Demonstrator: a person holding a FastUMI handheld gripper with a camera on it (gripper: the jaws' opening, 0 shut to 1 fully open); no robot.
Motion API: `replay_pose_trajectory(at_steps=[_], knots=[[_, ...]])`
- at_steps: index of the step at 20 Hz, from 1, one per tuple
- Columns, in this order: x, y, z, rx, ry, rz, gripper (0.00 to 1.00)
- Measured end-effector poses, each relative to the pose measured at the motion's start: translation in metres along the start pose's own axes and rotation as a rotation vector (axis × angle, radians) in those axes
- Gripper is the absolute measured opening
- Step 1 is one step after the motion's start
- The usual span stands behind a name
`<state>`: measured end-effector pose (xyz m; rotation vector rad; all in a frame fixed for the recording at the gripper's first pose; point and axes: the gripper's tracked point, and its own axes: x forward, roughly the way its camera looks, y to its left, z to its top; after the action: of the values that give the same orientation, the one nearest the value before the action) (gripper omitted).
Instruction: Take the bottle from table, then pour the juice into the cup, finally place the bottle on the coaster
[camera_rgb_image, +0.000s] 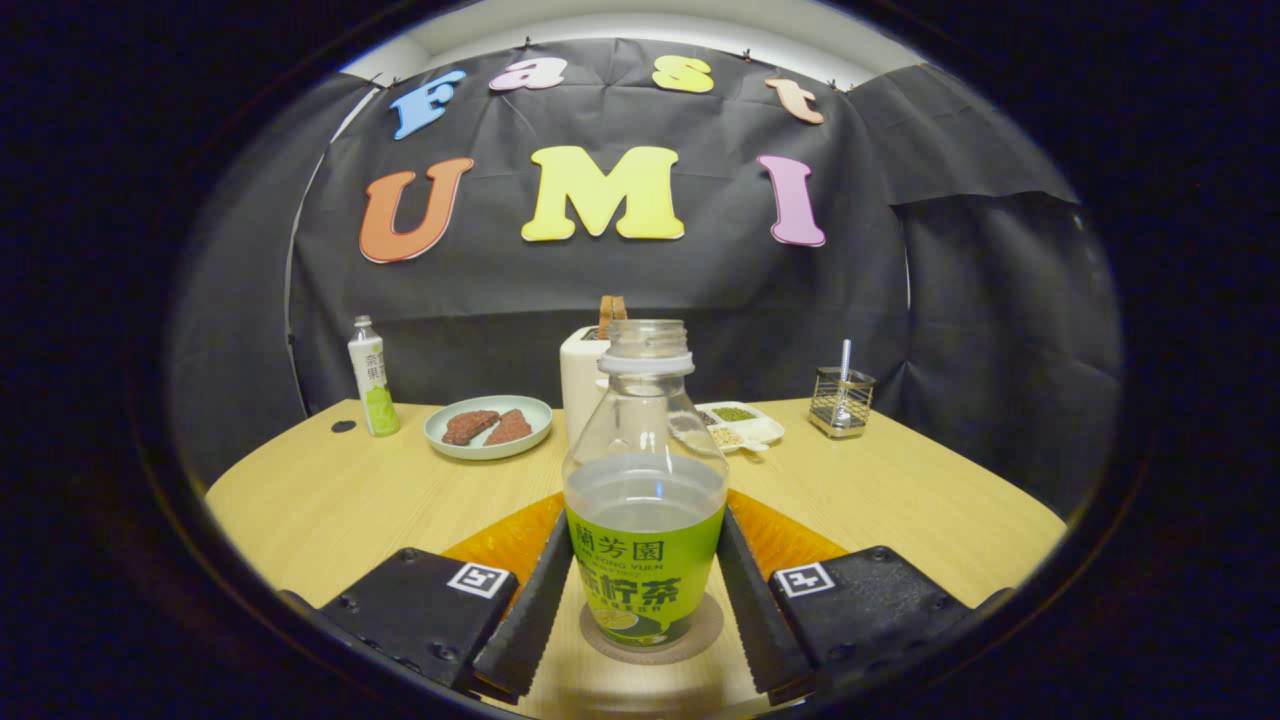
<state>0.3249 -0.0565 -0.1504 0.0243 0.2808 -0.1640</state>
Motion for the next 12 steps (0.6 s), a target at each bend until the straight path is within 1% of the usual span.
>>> replay_pose_trajectory(at_steps=[1,4,6,12], knots=[[0.001,-0.001,-0.001,0.000,0.001,-0.002,0.82],[0.003,0.000,-0.007,-0.016,0.025,0.000,0.88],[0.002,0.000,-0.008,-0.021,0.032,-0.003,0.99],[-0.010,0.004,0.004,-0.028,0.008,-0.005,0.99]])
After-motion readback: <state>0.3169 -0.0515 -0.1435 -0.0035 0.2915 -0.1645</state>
